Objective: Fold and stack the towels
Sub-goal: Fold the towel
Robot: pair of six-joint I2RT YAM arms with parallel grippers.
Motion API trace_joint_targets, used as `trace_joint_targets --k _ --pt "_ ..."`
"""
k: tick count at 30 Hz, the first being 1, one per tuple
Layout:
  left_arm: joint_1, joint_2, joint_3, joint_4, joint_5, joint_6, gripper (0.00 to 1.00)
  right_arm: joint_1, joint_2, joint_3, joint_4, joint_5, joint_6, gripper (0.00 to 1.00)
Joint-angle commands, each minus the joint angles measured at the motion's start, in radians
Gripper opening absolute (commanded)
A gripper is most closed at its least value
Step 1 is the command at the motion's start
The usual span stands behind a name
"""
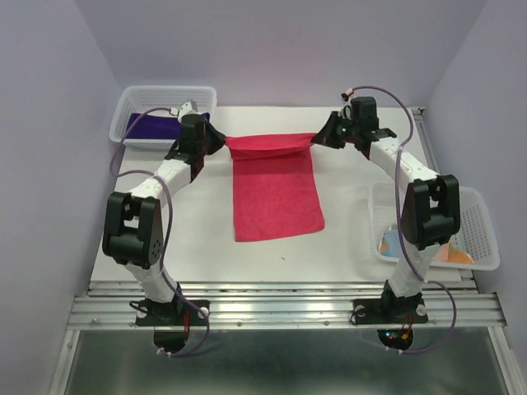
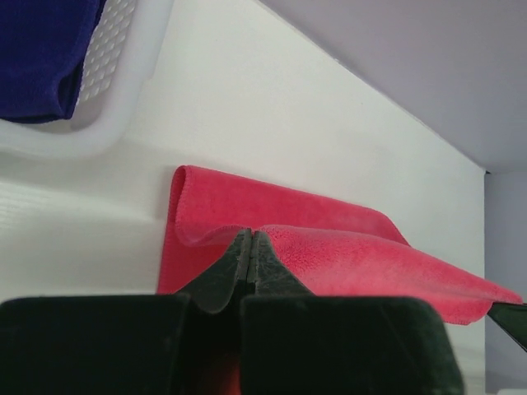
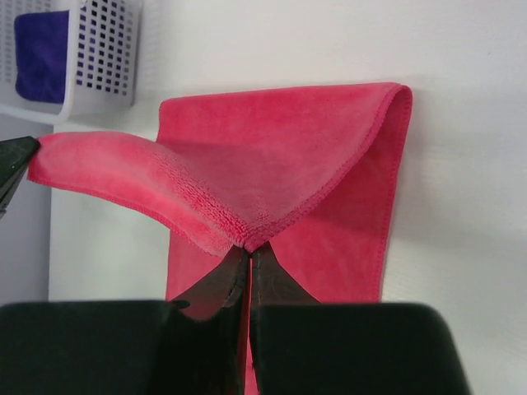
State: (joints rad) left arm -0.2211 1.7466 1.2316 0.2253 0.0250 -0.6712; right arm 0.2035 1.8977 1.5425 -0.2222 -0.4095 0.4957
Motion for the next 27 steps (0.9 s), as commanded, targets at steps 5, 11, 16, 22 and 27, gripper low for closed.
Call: trace_joint_targets --k 5,11,16,22,27 --pt "-0.047 -0.223 -0.214 0.052 -0.051 -0.054 0.00 -0.004 -0.143 -0.198 0.015 -0.103 0.035 0.01" --pt "-0.083 -0.311 -0.377 0.049 -0.069 -0.093 0.00 0.005 -0.245 -0.370 0.018 -0.127 0.037 0.01" --pt "-0.112 -0.372 -0.471 0.049 -0.074 -0.123 0.00 0.008 -0.289 -0.436 0.003 -0.130 0.034 0.01" --pt "-0.132 -0.435 -0.569 0.036 -0.048 -0.157 0.00 0.017 -0.336 -0.504 -0.052 -0.137 0.021 0.01" --pt "-0.139 -0.498 -0.621 -0.015 -0.043 -0.169 0.00 0.025 -0.380 -0.547 -0.091 -0.140 0.018 0.01"
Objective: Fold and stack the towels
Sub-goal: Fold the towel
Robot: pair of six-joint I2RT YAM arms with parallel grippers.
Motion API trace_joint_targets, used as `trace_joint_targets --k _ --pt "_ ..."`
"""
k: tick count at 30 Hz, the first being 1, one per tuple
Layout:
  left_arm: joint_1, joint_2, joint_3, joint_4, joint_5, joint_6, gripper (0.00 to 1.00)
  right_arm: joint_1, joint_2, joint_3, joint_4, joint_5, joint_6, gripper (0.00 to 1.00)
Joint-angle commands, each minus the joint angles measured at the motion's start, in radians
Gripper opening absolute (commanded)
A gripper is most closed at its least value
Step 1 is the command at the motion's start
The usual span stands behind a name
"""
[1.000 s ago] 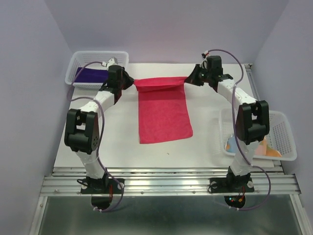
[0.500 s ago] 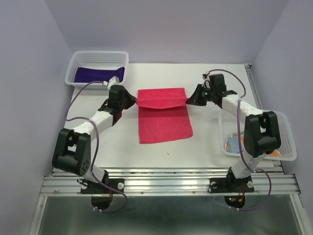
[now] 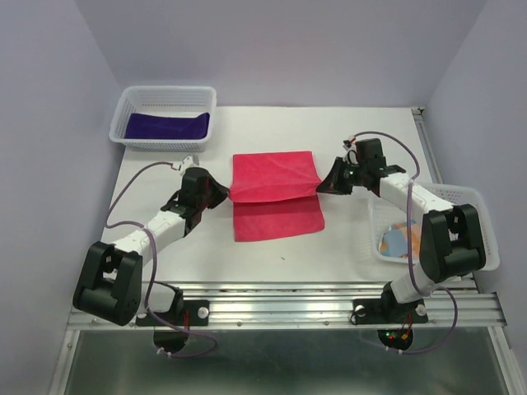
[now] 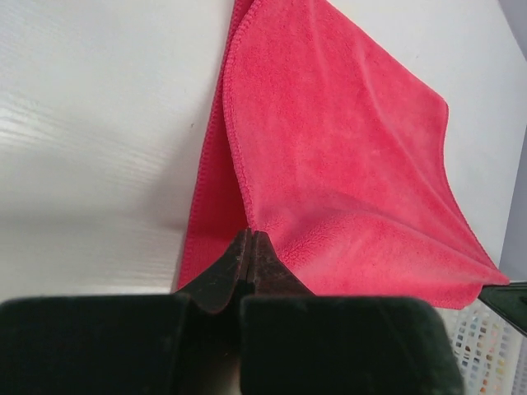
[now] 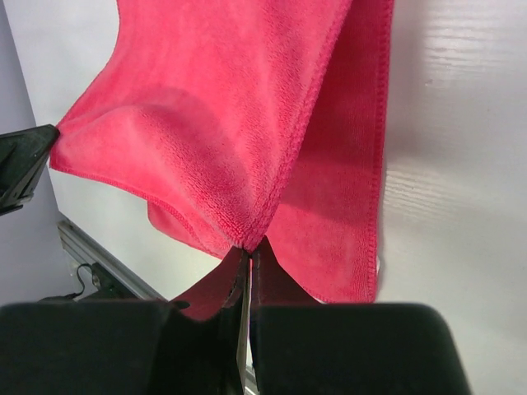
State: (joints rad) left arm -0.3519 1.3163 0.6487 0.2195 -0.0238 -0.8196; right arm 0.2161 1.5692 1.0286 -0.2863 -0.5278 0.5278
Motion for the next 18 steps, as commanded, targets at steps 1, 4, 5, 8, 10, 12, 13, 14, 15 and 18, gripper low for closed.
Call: trace_joint_targets --k 1,4,5,8,10,12,13,14,15,18 --pt "-0.010 -0.075 -0.046 -0.012 0.008 -0.026 0.00 0.014 -0.058 -0.039 -0.030 -0.021 -0.015 0.01" --pt "-0.013 -0.103 -0.079 -0.034 0.018 -0.036 0.00 0.022 -0.069 -0.064 -0.042 -0.037 -0.020 0.01" --pt "-0.018 -0.110 -0.089 -0.035 0.019 -0.041 0.00 0.023 -0.069 -0.068 -0.050 -0.038 -0.023 0.01" --pt "-0.036 -0.115 -0.121 -0.035 0.051 -0.053 0.00 0.031 -0.069 -0.090 -0.059 -0.037 -0.026 0.01" --pt "-0.059 -0.098 -0.135 -0.032 0.050 -0.067 0.00 0.034 -0.066 -0.101 -0.071 -0.028 -0.034 0.01" --pt "-0.078 -0.088 -0.142 -0.032 0.050 -0.070 0.00 0.034 -0.060 -0.108 -0.080 -0.028 -0.040 0.01" --pt "-0.085 -0.081 -0.146 -0.034 0.048 -0.082 0.00 0.035 -0.058 -0.113 -0.086 -0.020 -0.038 0.01" --pt "-0.094 -0.071 -0.150 -0.032 0.048 -0.084 0.00 0.035 -0.052 -0.120 -0.089 -0.017 -0.041 0.01" --pt "-0.104 -0.068 -0.153 -0.034 0.045 -0.087 0.00 0.037 -0.049 -0.125 -0.094 -0.014 -0.041 0.01" --pt "-0.113 -0.063 -0.169 -0.057 0.032 -0.096 0.00 0.037 -0.037 -0.133 -0.109 0.006 -0.043 0.01"
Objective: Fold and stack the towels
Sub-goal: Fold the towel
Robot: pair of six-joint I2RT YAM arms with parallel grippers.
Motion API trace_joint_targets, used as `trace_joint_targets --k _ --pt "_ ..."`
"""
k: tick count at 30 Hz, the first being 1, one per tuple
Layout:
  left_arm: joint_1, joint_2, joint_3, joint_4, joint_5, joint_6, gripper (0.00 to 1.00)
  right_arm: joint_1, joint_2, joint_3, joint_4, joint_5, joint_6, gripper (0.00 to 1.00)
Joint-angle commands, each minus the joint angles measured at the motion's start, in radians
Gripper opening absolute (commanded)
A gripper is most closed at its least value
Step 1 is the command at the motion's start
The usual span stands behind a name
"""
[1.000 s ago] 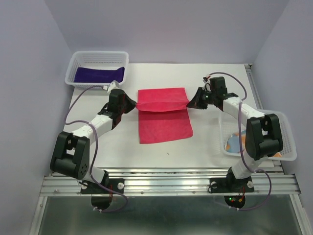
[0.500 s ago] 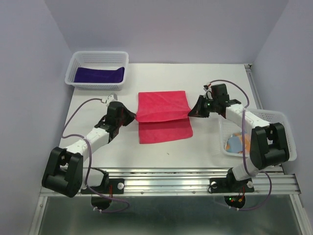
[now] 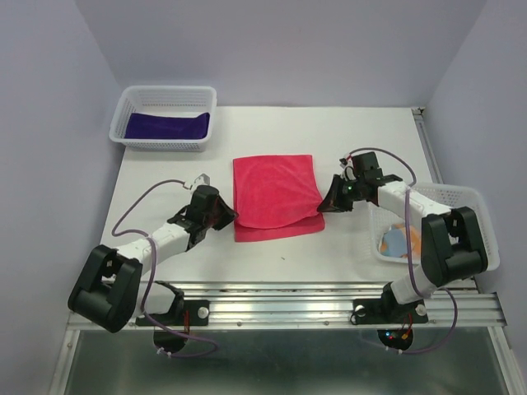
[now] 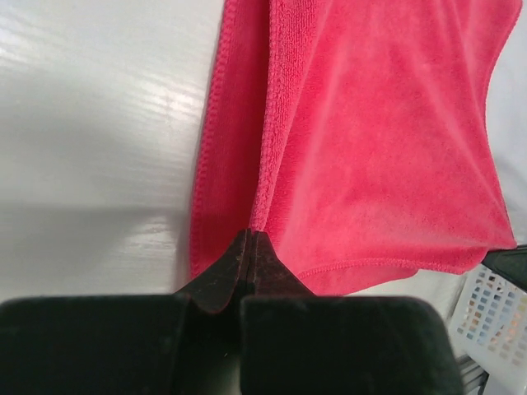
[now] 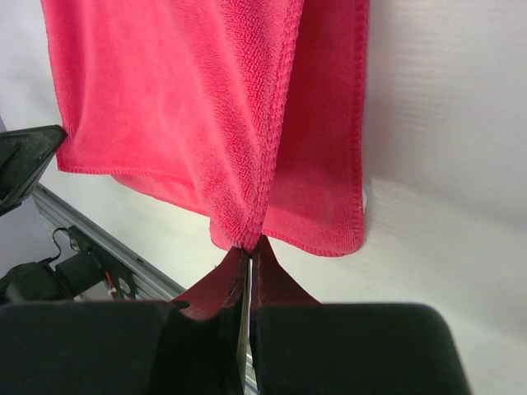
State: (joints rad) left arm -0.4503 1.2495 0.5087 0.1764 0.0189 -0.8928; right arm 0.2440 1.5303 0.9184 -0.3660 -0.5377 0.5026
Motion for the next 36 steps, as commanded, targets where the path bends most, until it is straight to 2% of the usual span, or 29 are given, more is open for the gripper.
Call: trace_joint_targets --k 1,14,28,31,33,34,35,36 --pt "-0.016 -0.001 -0.029 -0.024 -0.028 -0.021 0.00 0.009 0.005 -0.027 -0.031 0.019 -0.018 0.01" --pt "-0.021 -0.062 0.011 -0.167 -0.063 0.003 0.00 0.009 0.019 0.011 -0.097 0.036 -0.029 0.01" --pt "-0.030 -0.048 -0.028 -0.175 0.007 0.028 0.00 0.009 0.008 -0.052 -0.125 0.076 -0.049 0.02" --pt "-0.031 -0.030 -0.038 -0.175 0.009 0.031 0.00 0.009 0.021 -0.062 -0.133 0.082 -0.052 0.08" --pt "-0.037 -0.019 -0.039 -0.175 0.012 0.037 0.11 0.009 0.033 -0.067 -0.136 0.103 -0.052 0.12" --pt "-0.039 -0.018 -0.036 -0.199 0.016 0.038 0.18 0.009 0.036 -0.066 -0.142 0.111 -0.052 0.20" --pt "-0.041 -0.016 -0.027 -0.207 0.016 0.046 0.25 0.009 0.039 -0.062 -0.148 0.117 -0.053 0.24" --pt "-0.042 -0.022 -0.022 -0.234 0.007 0.046 0.27 0.009 0.039 -0.061 -0.152 0.119 -0.053 0.34"
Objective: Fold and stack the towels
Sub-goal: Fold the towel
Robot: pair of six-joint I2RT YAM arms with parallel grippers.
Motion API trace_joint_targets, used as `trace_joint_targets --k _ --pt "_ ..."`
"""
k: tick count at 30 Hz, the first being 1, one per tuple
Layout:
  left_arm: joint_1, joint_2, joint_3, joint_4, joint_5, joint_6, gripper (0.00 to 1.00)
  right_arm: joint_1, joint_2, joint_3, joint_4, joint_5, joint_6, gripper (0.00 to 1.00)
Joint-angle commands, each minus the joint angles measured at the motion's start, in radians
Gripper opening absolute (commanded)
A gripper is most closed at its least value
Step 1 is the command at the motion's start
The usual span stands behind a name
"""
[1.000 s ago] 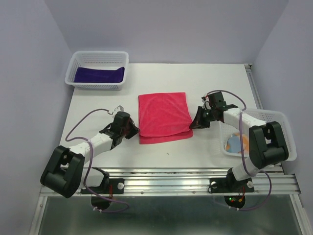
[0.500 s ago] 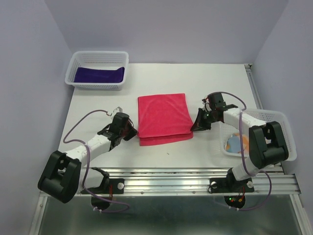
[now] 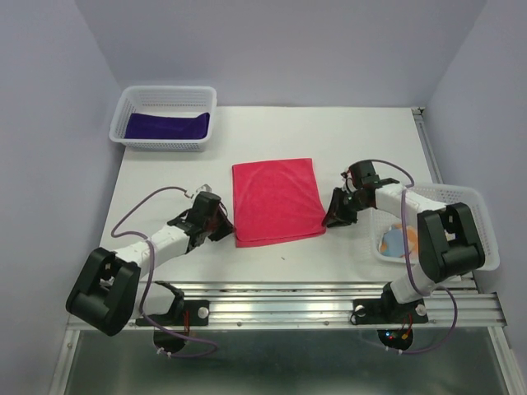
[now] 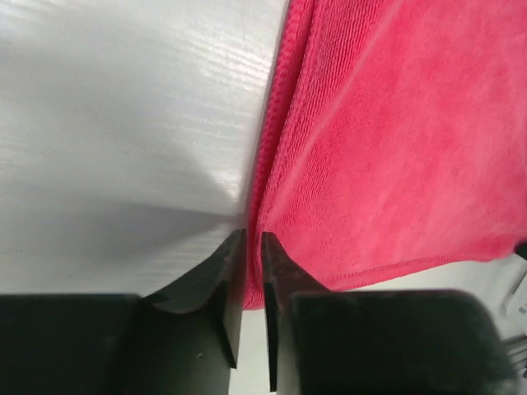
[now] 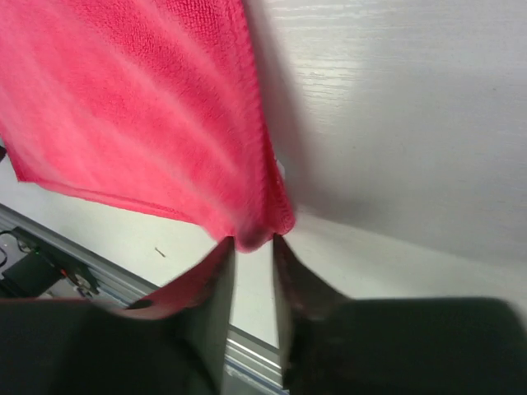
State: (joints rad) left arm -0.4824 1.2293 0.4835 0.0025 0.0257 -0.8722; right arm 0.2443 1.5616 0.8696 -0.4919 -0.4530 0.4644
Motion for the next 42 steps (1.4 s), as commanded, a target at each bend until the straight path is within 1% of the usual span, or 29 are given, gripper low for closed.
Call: trace_joint_targets --k 1,2,3,4,5,6,7,8,9,10,11,13,15,16,19,22,23,24,25,28,32,34,35,36,37,39,40,41,42 --pt "-0.012 -0.008 0.010 -0.074 -0.009 0.027 0.31 0.009 0.002 -0.011 -0.030 0.034 -0.018 0.38" --pt "-0.012 -0.016 0.023 -0.091 -0.018 0.029 0.40 0.009 -0.001 -0.006 -0.043 0.045 -0.021 0.41" --pt "-0.013 -0.037 0.035 -0.126 -0.047 0.029 0.51 0.009 -0.018 0.005 -0.051 0.056 -0.026 0.50" --pt "-0.013 -0.048 0.035 -0.140 -0.056 0.032 0.51 0.009 -0.027 0.012 -0.063 0.068 -0.027 0.56" --pt "-0.013 -0.060 0.046 -0.154 -0.070 0.030 0.66 0.009 -0.041 0.020 -0.079 0.083 -0.032 0.61" --pt "-0.013 -0.076 0.058 -0.176 -0.101 0.026 0.69 0.009 -0.060 0.040 -0.079 0.083 -0.036 0.66" --pt "-0.012 -0.079 0.070 -0.176 -0.110 0.030 0.72 0.009 -0.066 0.051 -0.076 0.083 -0.038 0.66" --pt "-0.012 -0.076 0.101 -0.174 -0.118 0.038 0.85 0.009 -0.066 0.068 -0.062 0.076 -0.046 0.68" --pt "-0.012 -0.059 0.119 -0.167 -0.124 0.051 0.86 0.009 -0.066 0.086 -0.057 0.067 -0.053 0.69" --pt "-0.010 -0.042 0.142 -0.151 -0.139 0.077 0.93 0.012 -0.046 0.141 -0.054 0.065 -0.055 0.73" --pt "-0.009 -0.021 0.200 -0.150 -0.150 0.088 0.94 0.009 -0.034 0.169 -0.039 0.056 -0.058 0.74" --pt "-0.007 0.057 0.289 -0.133 -0.193 0.128 0.99 0.013 0.013 0.251 0.005 0.046 -0.085 0.81" --pt "0.007 0.151 0.349 -0.093 -0.211 0.176 0.99 0.012 0.070 0.323 0.045 0.095 -0.119 0.88" --pt "0.013 0.183 0.375 -0.078 -0.213 0.176 0.99 0.012 0.101 0.359 0.053 0.108 -0.119 0.89" --pt "0.041 0.326 0.537 -0.085 -0.207 0.235 0.99 0.013 0.244 0.500 0.096 0.131 -0.182 0.89" --pt "0.053 0.426 0.598 -0.069 -0.260 0.246 0.99 0.013 0.379 0.643 0.104 0.157 -0.239 0.89" --pt "0.074 0.476 0.636 -0.064 -0.250 0.249 0.97 0.013 0.444 0.707 0.093 0.172 -0.265 0.87" --pt "0.074 0.502 0.656 -0.064 -0.250 0.256 0.96 0.013 0.445 0.707 0.084 0.168 -0.280 0.87" --pt "0.100 0.525 0.677 -0.058 -0.218 0.262 0.93 0.013 0.495 0.767 0.081 0.165 -0.303 0.84" --pt "0.137 0.604 0.750 -0.044 -0.178 0.289 0.89 0.013 0.575 0.850 0.073 0.178 -0.343 0.82" --pt "0.143 0.662 0.814 -0.029 -0.153 0.320 0.85 0.013 0.633 0.907 0.078 0.203 -0.360 0.75" --pt "0.145 0.697 0.829 -0.021 -0.130 0.332 0.83 0.013 0.653 0.922 0.073 0.205 -0.363 0.69" --pt "0.143 0.723 0.848 -0.021 -0.126 0.343 0.77 0.013 0.673 0.933 0.073 0.204 -0.365 0.68" --pt "0.145 0.736 0.857 -0.024 -0.122 0.345 0.75 0.013 0.683 0.937 0.075 0.203 -0.366 0.65" --pt "0.145 0.746 0.862 -0.025 -0.109 0.345 0.65 0.013 0.689 0.942 0.073 0.198 -0.368 0.64" --pt "0.145 0.777 0.877 -0.025 -0.093 0.348 0.58 0.013 0.710 0.956 0.065 0.195 -0.366 0.61" --pt "0.145 0.786 0.880 -0.029 -0.084 0.352 0.55 0.013 0.713 0.957 0.064 0.194 -0.366 0.55" --pt "0.145 0.798 0.892 -0.033 -0.084 0.351 0.46 0.012 0.713 0.956 0.064 0.194 -0.366 0.53" --pt "0.145 0.802 0.892 -0.036 -0.089 0.348 0.42 0.013 0.712 0.947 0.068 0.189 -0.366 0.42"
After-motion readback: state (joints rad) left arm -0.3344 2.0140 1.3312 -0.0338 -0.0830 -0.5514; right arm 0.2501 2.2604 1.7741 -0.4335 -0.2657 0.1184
